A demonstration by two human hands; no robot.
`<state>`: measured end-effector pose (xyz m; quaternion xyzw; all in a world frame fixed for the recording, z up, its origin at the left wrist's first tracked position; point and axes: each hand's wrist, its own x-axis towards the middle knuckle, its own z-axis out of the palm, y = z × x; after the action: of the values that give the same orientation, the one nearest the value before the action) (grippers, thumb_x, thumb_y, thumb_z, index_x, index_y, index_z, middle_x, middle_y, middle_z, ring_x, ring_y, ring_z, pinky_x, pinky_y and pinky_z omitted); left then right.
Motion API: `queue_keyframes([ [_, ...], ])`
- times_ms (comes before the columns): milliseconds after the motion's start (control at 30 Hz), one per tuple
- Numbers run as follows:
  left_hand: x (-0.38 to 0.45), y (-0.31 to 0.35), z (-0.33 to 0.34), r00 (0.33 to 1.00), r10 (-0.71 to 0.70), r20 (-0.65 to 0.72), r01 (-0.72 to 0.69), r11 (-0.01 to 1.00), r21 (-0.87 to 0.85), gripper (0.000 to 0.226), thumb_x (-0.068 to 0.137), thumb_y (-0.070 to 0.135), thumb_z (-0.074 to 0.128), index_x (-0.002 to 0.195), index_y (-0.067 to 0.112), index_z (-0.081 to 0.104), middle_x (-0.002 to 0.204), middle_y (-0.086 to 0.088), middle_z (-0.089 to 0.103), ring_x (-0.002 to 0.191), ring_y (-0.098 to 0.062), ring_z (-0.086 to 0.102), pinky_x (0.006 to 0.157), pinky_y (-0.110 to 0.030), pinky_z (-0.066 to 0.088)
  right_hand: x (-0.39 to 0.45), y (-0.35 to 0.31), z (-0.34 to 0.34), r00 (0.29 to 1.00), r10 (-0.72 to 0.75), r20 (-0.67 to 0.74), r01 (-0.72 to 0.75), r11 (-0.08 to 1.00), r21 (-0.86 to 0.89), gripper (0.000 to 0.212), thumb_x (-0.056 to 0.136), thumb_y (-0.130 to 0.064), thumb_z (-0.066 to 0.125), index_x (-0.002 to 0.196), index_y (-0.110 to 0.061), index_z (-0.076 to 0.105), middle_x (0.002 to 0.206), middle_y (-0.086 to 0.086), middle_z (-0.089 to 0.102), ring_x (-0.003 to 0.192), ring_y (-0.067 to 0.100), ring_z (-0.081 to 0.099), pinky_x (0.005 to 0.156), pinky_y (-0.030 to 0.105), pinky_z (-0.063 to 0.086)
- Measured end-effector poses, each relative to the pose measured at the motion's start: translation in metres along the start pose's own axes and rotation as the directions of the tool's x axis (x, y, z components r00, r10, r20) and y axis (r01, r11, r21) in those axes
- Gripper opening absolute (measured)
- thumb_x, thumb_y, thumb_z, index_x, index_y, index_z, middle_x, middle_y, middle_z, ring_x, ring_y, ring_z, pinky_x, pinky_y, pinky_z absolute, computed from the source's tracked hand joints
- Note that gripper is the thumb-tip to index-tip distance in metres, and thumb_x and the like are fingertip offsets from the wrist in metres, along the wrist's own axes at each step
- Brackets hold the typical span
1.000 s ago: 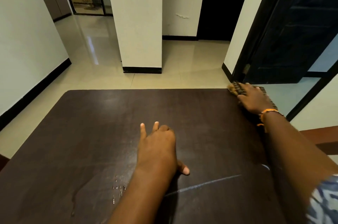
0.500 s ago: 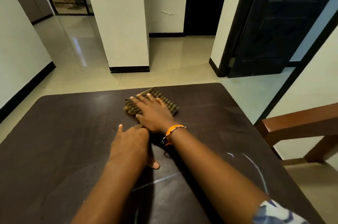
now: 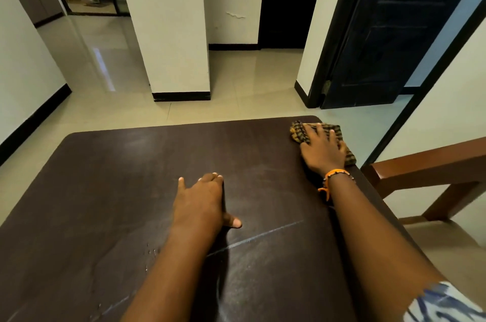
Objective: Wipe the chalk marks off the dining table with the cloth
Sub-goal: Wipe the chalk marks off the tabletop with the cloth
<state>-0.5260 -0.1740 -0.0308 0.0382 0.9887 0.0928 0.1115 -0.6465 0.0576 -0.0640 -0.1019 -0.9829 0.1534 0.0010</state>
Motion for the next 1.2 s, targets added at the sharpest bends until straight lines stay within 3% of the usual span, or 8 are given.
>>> queue_keyframes([
  [133, -0.012, -0.003, 0.004, 0.996, -0.027, -0.089, 0.022, 0.998, -0.059, 0.096, 0.071, 0.056, 0.066, 0.144, 0.013, 0.020, 0.155, -0.001, 0.019, 0.142, -0.018, 0.022, 0.116, -0.049, -0.001, -0.046, -0.055, 0.018, 0.974, -0.225, 0.017, 0.225, 0.974, -0.008, 0.057, 0.094, -0.032, 0.039, 0.147, -0.035, 0.017, 0.160, -0.002, 0.011, 0.147, 0.028, 0.005, 0.116, 0.052, 0.006],
  [333, -0.052, 0.001, 0.015, 0.990, -0.046, -0.134, 0.025, 0.987, -0.159, 0.088, 0.067, 0.060, 0.066, 0.137, 0.015, 0.035, 0.150, -0.002, 0.033, 0.137, -0.018, 0.032, 0.117, -0.047, 0.001, -0.099, -0.095, 0.034, 0.783, -0.608, 0.130, 0.608, 0.793, 0.046, 0.058, 0.092, -0.030, 0.042, 0.146, -0.037, 0.021, 0.159, -0.007, 0.013, 0.146, 0.023, 0.009, 0.115, 0.050, 0.007],
  [500, -0.062, 0.011, 0.016, 0.997, -0.006, 0.072, 0.010, 0.998, -0.055, 0.116, 0.062, 0.062, 0.068, 0.148, 0.014, 0.007, 0.159, -0.003, 0.001, 0.146, -0.017, 0.007, 0.116, -0.046, -0.008, -0.072, -0.013, 0.002, 0.896, -0.436, 0.081, 0.438, 0.899, -0.007, 0.059, 0.092, -0.028, 0.041, 0.146, -0.039, 0.019, 0.159, -0.010, 0.011, 0.147, 0.019, 0.010, 0.116, 0.044, 0.011],
  [733, -0.065, 0.013, 0.018, 0.998, -0.014, 0.057, 0.015, 1.000, -0.024, 0.116, 0.063, 0.061, 0.068, 0.148, 0.014, 0.005, 0.159, -0.002, 0.002, 0.146, -0.017, 0.009, 0.115, -0.046, -0.011, -0.063, 0.038, -0.013, 0.999, 0.032, -0.026, -0.031, 0.999, 0.018, 0.056, 0.096, -0.033, 0.037, 0.148, -0.034, 0.017, 0.160, -0.002, 0.008, 0.147, 0.027, 0.005, 0.117, 0.051, 0.005],
  [867, -0.064, 0.014, 0.018, 0.999, -0.012, 0.048, 0.012, 1.000, -0.007, 0.115, 0.063, 0.062, 0.067, 0.148, 0.013, 0.008, 0.159, -0.003, 0.004, 0.145, -0.018, 0.011, 0.115, -0.047, -0.009, -0.104, -0.014, 0.011, 0.989, -0.136, -0.058, 0.137, 0.991, 0.000, 0.059, 0.092, -0.033, 0.041, 0.147, -0.034, 0.019, 0.160, -0.001, 0.013, 0.146, 0.027, 0.009, 0.115, 0.052, 0.008],
  [1033, -0.065, 0.017, 0.015, 0.999, -0.002, 0.046, 0.001, 1.000, 0.022, 0.112, 0.066, 0.060, 0.066, 0.148, 0.016, 0.004, 0.159, -0.002, 0.004, 0.145, -0.016, 0.012, 0.115, -0.050, -0.007, -0.162, -0.063, 0.032, 0.845, -0.535, 0.027, 0.534, 0.845, 0.031, 0.059, 0.087, -0.037, 0.043, 0.144, -0.035, 0.027, 0.157, -0.004, 0.022, 0.144, 0.025, 0.016, 0.110, 0.048, 0.017],
  [1100, -0.065, 0.017, 0.014, 0.998, -0.007, 0.062, 0.004, 0.999, 0.040, 0.113, 0.066, 0.061, 0.066, 0.148, 0.015, 0.003, 0.159, -0.002, 0.005, 0.145, -0.017, 0.012, 0.115, -0.051, -0.007, -0.156, -0.037, 0.018, 0.832, -0.554, 0.007, 0.554, 0.832, 0.007, 0.059, 0.085, -0.039, 0.043, 0.142, -0.038, 0.030, 0.156, -0.009, 0.025, 0.143, 0.019, 0.019, 0.105, 0.042, 0.022],
  [1200, -0.065, 0.016, 0.013, 0.997, -0.021, 0.081, 0.016, 0.998, 0.054, 0.113, 0.065, 0.062, 0.065, 0.148, 0.013, 0.006, 0.159, -0.004, 0.005, 0.145, -0.019, 0.013, 0.115, -0.050, -0.007, -0.127, 0.026, -0.005, 0.922, -0.387, -0.020, 0.385, 0.922, -0.043, 0.058, 0.089, -0.039, 0.043, 0.144, -0.038, 0.025, 0.157, -0.010, 0.020, 0.144, 0.018, 0.016, 0.109, 0.042, 0.020],
])
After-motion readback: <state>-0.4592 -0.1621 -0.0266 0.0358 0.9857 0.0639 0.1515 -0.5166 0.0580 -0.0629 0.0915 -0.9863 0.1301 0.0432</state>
